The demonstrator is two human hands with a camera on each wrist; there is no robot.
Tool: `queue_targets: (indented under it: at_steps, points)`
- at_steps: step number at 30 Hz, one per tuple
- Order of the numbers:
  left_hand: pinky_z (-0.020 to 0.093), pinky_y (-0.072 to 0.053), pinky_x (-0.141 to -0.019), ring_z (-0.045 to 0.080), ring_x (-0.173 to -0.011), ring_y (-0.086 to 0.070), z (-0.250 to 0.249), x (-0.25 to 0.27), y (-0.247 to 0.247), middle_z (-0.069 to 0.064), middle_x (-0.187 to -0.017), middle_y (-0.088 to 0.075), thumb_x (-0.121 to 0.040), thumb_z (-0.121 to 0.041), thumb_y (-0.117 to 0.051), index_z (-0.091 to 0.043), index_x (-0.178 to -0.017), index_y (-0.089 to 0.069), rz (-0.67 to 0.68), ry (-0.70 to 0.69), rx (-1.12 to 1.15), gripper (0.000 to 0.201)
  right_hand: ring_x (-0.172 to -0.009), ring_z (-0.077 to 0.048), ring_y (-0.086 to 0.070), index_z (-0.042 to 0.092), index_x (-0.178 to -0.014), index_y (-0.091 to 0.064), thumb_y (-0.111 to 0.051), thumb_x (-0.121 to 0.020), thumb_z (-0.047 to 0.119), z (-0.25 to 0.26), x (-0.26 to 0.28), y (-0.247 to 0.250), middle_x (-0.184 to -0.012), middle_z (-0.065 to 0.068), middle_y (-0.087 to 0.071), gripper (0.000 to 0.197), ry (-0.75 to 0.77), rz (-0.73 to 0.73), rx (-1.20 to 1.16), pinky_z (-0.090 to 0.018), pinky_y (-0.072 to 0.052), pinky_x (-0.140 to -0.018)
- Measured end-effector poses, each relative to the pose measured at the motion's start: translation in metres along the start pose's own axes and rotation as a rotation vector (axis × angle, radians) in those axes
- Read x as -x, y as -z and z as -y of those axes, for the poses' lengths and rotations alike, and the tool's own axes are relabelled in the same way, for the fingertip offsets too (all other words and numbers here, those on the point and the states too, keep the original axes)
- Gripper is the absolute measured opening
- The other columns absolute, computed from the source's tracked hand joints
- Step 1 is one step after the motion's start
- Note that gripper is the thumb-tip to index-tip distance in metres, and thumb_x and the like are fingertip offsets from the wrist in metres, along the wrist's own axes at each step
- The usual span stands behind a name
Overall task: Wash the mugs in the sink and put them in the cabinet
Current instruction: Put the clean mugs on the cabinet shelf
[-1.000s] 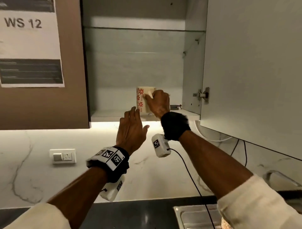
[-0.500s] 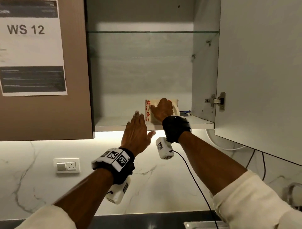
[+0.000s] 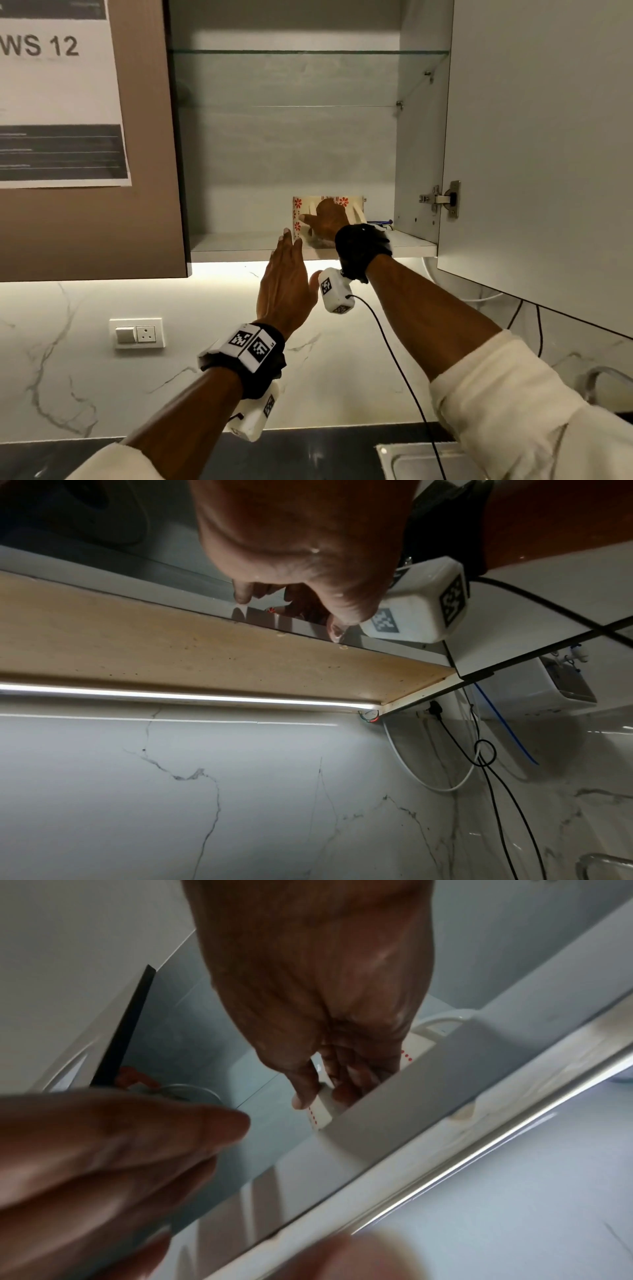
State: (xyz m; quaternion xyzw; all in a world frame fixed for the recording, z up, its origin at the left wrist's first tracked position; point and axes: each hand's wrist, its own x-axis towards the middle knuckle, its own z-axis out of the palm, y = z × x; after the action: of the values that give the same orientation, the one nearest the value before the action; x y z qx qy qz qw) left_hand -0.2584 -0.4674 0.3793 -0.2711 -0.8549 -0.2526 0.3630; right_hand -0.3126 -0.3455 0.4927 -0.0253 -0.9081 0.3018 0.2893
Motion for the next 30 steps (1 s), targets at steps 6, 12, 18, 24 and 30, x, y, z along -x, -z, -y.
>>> queue_targets:
  at_steps: [6, 12, 18, 24, 30]
  points:
    - [0.034, -0.046, -0.085, 0.02, -0.104, -0.057, -0.006, 0.01, -0.002, 0.0, -0.111, -0.065, -0.097, -0.04, -0.053, -0.014, -0.122, -0.053, -0.087, -0.03, 0.05, 0.036, -0.077, -0.019, -0.06, 0.01, -0.082, -0.052, -0.066, -0.089, 0.043, -0.009, 0.039, 0.015, -0.086, -0.005, -0.063, 0.036, 0.1, -0.209, -0.054, -0.03, -0.051, -0.067]
    - [0.032, -0.046, -0.081, 0.019, -0.101, -0.063, -0.046, 0.054, -0.063, -0.003, -0.109, -0.07, -0.097, -0.038, -0.055, -0.017, -0.116, -0.056, 0.21, -0.097, 0.103, 0.029, -0.06, -0.017, -0.063, 0.012, -0.081, -0.067, -0.058, -0.094, 0.04, -0.089, 0.155, 0.007, -0.068, -0.002, -0.07, 0.032, 0.152, -0.544, -0.09, -0.026, -0.045, -0.06]
    - [0.039, -0.045, -0.084, 0.033, -0.108, -0.058, -0.107, 0.128, -0.165, 0.014, -0.119, -0.063, -0.095, -0.038, -0.056, -0.008, -0.123, -0.051, 0.547, -0.082, 0.189, 0.041, -0.074, -0.03, -0.067, 0.014, -0.076, -0.066, -0.057, -0.092, 0.044, -0.24, 0.226, -0.026, -0.074, -0.006, -0.072, 0.035, -0.227, -0.431, 0.109, -0.031, -0.044, -0.062]
    - [0.045, -0.042, -0.099, 0.035, -0.125, -0.047, -0.135, 0.205, -0.26, 0.018, -0.132, -0.054, -0.094, -0.046, -0.057, -0.002, -0.132, -0.043, 0.864, -0.033, 0.201, 0.06, -0.091, -0.039, -0.063, 0.008, -0.086, -0.069, -0.056, -0.092, 0.038, -0.381, 0.3, -0.051, -0.093, -0.018, -0.072, 0.033, -0.687, -0.363, 0.212, -0.036, -0.044, -0.068]
    - [0.043, -0.041, -0.098, 0.036, -0.125, -0.046, -0.148, 0.252, -0.317, 0.021, -0.133, -0.053, -0.095, -0.044, -0.057, 0.0, -0.129, -0.044, 0.991, 0.088, 0.236, 0.057, -0.118, -0.036, -0.055, 0.004, -0.129, -0.053, -0.063, -0.086, 0.024, -0.471, 0.359, -0.082, -0.127, -0.02, -0.06, 0.049, -1.067, -0.24, 0.183, -0.037, -0.043, -0.094]
